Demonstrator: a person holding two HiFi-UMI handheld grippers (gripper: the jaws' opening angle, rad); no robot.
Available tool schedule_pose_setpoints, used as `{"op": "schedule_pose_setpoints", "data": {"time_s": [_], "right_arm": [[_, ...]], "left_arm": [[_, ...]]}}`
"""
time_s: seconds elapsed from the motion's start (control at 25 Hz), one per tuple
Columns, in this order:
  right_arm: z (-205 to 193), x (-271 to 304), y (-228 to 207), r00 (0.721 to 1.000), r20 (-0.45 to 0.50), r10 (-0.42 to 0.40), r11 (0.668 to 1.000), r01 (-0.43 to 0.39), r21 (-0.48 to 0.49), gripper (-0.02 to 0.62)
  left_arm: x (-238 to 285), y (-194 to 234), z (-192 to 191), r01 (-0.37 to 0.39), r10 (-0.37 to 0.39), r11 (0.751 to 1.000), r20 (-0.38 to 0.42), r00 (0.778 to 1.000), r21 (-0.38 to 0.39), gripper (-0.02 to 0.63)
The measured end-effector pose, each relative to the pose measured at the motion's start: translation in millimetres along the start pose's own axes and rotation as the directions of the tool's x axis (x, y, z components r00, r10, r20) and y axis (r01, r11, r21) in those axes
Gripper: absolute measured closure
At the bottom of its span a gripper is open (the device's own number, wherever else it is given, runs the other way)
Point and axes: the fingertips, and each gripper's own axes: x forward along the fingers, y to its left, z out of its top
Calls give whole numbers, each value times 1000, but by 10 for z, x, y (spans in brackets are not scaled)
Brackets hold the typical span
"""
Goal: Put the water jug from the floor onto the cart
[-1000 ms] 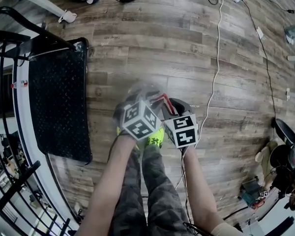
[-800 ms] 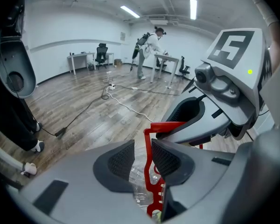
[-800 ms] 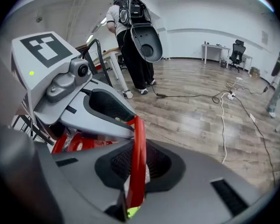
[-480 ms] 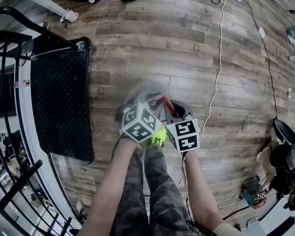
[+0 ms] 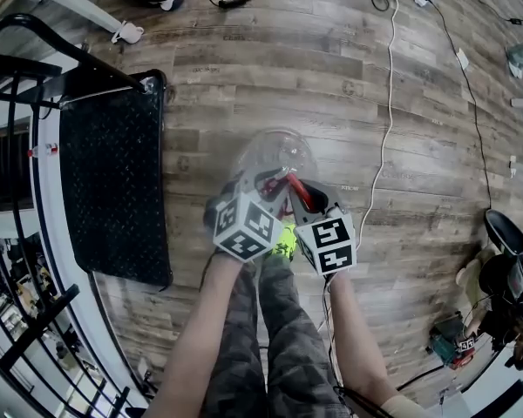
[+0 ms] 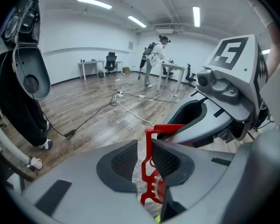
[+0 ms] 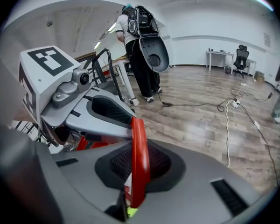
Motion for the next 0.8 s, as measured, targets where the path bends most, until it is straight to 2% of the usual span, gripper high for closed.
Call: {"op": "schedule_pose_setpoints", "data": {"time_s": [0.4, 0.64, 0.8], "right_arm": [[596, -247, 22, 998, 65, -18, 1000, 18, 9, 549], [884, -415, 159, 995, 93, -18, 1000, 17, 10, 549], [1038, -518, 349, 996, 89, -6, 1000, 7, -15, 550]], "left_arm": [[-406, 214, 548, -44, 41, 998, 74, 996, 44, 534], [-722, 298, 733, -67, 68, 998, 145, 987, -12, 534], [-992, 311, 776, -83, 86, 996, 160, 983, -27, 535]]}}
